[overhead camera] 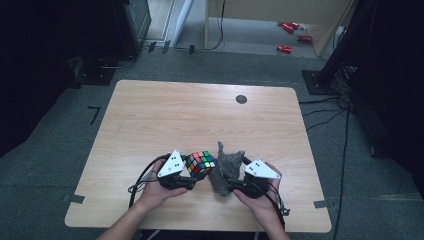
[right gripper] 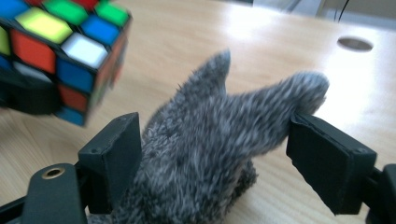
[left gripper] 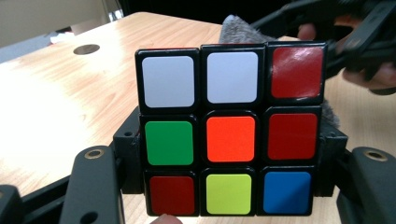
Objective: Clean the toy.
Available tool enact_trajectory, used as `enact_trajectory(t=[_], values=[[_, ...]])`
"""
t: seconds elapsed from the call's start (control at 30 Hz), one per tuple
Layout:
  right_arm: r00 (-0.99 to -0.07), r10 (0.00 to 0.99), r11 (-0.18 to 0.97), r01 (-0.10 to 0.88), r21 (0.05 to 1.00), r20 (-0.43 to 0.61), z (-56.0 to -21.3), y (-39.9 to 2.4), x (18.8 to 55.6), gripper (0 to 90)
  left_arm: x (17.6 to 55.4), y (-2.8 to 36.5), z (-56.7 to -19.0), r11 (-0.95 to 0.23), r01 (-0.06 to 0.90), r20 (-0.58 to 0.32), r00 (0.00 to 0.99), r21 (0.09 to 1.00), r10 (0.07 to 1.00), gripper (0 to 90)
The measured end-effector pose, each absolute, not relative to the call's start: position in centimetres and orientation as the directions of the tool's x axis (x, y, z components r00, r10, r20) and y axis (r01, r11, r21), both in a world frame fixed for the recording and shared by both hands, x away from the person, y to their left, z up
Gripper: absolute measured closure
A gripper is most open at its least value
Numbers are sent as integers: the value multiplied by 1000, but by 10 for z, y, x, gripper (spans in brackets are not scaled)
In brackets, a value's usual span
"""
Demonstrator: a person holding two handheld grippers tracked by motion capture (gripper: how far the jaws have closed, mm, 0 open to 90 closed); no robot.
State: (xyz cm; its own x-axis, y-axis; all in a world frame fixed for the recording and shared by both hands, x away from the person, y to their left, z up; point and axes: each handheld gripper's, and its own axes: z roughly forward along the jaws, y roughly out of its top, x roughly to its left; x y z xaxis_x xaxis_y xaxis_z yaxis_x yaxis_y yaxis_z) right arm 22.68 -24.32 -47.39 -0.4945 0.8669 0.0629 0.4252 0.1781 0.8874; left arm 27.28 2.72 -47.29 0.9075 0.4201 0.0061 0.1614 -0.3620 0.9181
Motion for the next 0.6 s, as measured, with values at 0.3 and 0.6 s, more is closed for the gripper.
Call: enact_trajectory(t=[0.3,0.6], values=[[-519,855,324,527,786,-4,-501,-222,237,189,275,35,-472,-329,213,-52,898,920,438,345],[-537,840,196,432,880,76,-482,-240,229,468,274,41,-471,-306,222,-72,898,926,435,345]])
